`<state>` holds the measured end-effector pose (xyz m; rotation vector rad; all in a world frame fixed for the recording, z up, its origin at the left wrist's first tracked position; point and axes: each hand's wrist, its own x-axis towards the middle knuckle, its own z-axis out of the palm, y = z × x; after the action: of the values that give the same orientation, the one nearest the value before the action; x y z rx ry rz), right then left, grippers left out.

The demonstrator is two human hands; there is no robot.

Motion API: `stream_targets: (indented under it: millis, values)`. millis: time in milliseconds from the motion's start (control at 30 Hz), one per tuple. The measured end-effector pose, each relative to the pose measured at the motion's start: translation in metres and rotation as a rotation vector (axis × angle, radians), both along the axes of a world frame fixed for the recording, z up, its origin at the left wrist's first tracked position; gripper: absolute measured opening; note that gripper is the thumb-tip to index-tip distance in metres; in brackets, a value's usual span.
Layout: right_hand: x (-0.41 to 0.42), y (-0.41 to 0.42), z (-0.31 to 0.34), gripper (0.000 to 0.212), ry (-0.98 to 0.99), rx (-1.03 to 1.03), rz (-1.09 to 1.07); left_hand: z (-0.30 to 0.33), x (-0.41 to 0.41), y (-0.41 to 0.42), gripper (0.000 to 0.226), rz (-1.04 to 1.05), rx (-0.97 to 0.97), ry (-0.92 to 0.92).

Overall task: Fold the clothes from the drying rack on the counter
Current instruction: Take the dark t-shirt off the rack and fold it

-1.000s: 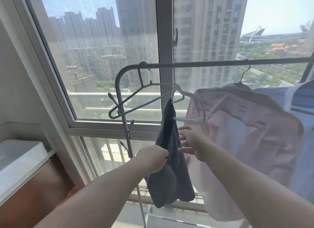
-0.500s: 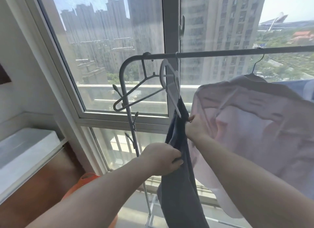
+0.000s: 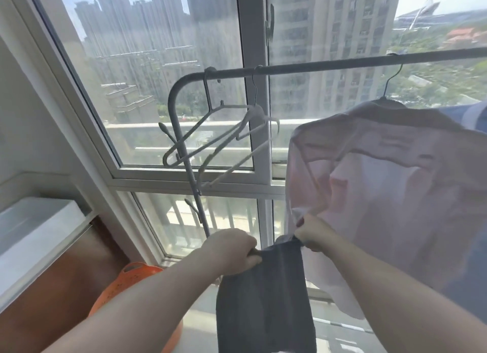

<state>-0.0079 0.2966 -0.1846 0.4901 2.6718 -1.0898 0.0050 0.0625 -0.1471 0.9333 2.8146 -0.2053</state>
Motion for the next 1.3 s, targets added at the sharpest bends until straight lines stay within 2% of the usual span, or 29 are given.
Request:
stream_targets:
  millis: [133,333,400,500,533,567,633,700,833,967,1067,1133,1300]
  values:
    - [0.006,-0.012,-0.012,0.031,-0.059,-0.074,0.126,0.003,-0.001,-0.018,0.031,-0.055,0.001,0.041]
    - [-0.004,-0.070,-0.033,0.025,0.006,0.035,0.362,0.011,0.024,-0.076,0.011,-0.208,0.142,0.177]
    - [-0.005,-0.098,-0.038,0.035,0.002,0.055,0.423,0.013,0.034,-0.102,0.010,-0.251,0.153,0.259]
    - [-0.004,-0.149,-0.044,0.064,-0.050,0.150,0.592,0.020,0.052,-0.149,0.028,-0.271,0.142,0.407]
    - [-0.004,-0.168,-0.042,0.066,-0.054,0.197,0.646,0.024,0.058,-0.165,0.033,-0.269,0.142,0.445]
    - [-0.005,-0.178,-0.042,0.059,-0.056,0.251,0.682,0.027,0.062,-0.175,0.035,-0.274,0.142,0.468]
    - [-0.009,-0.221,-0.036,0.033,-0.012,0.324,0.745,0.036,0.073,-0.214,0.036,-0.242,0.124,0.539]
    - [-0.016,-0.262,-0.025,0.018,0.061,0.320,0.738,0.047,0.082,-0.255,0.035,-0.153,0.143,0.600]
    - [-0.034,-0.357,0.014,0.020,0.196,0.238,0.691,0.065,0.096,-0.359,0.041,0.164,0.220,0.621]
    - [-0.048,-0.468,0.062,0.017,0.312,0.099,0.708,0.076,0.122,-0.479,0.033,0.509,0.307,0.615]
    - [-0.050,-0.539,0.090,0.015,0.370,0.003,0.742,0.088,0.148,-0.551,0.056,0.742,0.341,0.659]
    - [-0.048,-0.580,0.106,0.014,0.396,-0.063,0.772,0.097,0.164,-0.588,0.062,0.902,0.345,0.660]
    - [-0.042,-0.680,0.146,0.007,0.430,-0.254,0.918,0.117,0.198,-0.671,0.031,1.248,0.318,0.722]
